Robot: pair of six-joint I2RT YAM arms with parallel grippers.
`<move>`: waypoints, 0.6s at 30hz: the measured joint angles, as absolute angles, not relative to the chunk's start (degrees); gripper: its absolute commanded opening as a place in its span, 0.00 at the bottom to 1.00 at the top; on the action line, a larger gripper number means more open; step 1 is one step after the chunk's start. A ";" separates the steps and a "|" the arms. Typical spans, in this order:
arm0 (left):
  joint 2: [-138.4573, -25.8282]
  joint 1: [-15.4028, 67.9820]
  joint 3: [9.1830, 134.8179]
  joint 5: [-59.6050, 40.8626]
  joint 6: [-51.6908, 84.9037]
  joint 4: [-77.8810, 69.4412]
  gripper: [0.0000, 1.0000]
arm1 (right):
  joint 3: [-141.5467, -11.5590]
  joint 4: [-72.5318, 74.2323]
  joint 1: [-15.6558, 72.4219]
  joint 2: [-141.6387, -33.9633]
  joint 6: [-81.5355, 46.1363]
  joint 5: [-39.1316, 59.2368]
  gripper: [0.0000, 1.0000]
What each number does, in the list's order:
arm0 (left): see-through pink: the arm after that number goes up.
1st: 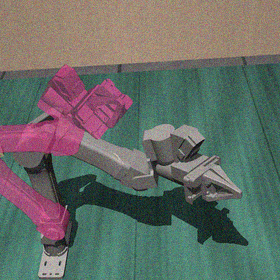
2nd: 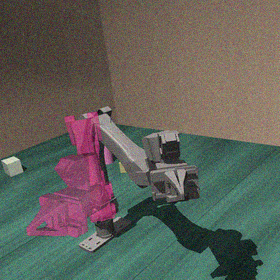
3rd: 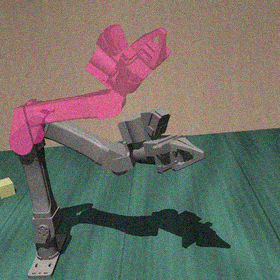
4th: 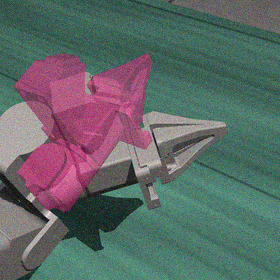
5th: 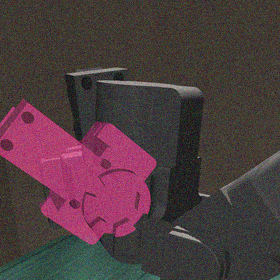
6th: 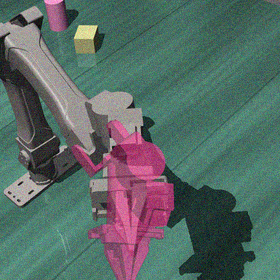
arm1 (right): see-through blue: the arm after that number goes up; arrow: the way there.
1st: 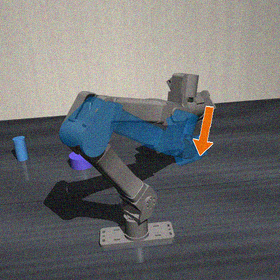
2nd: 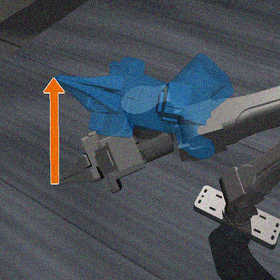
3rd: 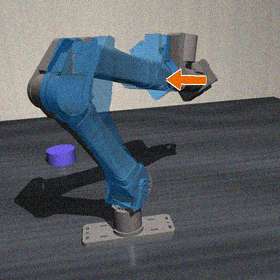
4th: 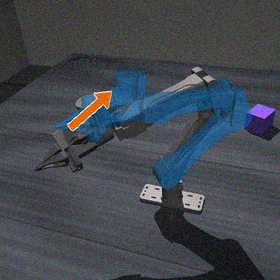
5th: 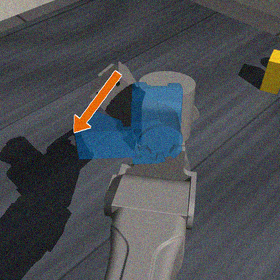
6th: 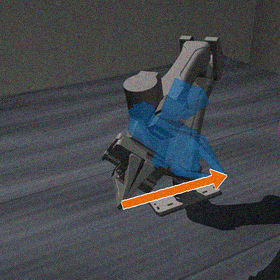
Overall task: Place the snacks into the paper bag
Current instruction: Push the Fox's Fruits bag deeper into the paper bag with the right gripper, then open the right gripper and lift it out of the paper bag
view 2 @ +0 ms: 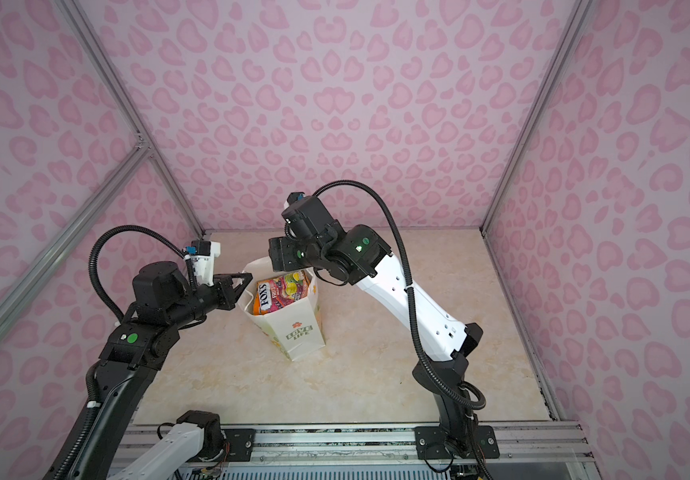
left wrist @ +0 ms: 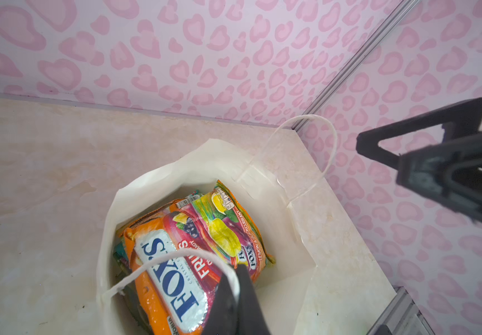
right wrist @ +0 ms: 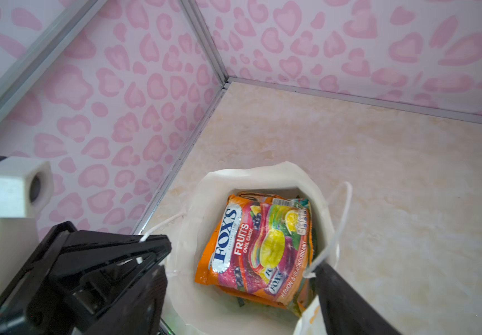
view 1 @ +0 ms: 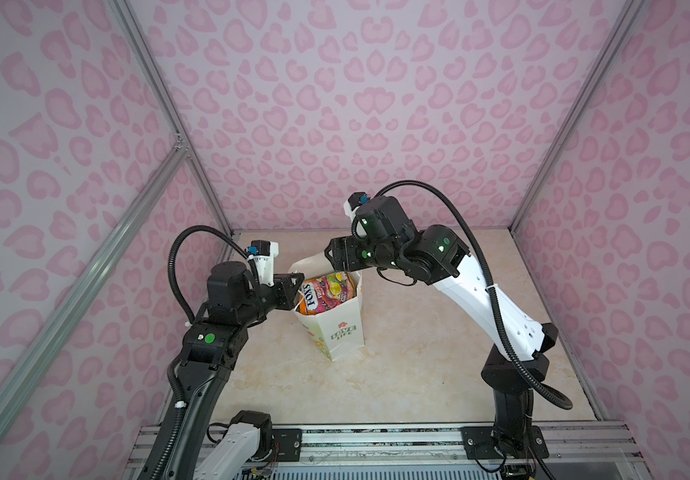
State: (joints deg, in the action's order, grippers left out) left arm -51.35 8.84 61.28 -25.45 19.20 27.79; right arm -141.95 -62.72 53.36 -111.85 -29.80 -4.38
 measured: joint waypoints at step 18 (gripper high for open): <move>-51.35 8.80 60.62 -23.99 18.81 27.35 0.04 | -139.61 -63.16 49.39 -117.54 -30.44 -2.72 0.00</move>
State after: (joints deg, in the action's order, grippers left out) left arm -51.35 8.80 60.62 -23.99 18.81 27.35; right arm -139.61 -63.16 49.39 -117.54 -30.44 -2.72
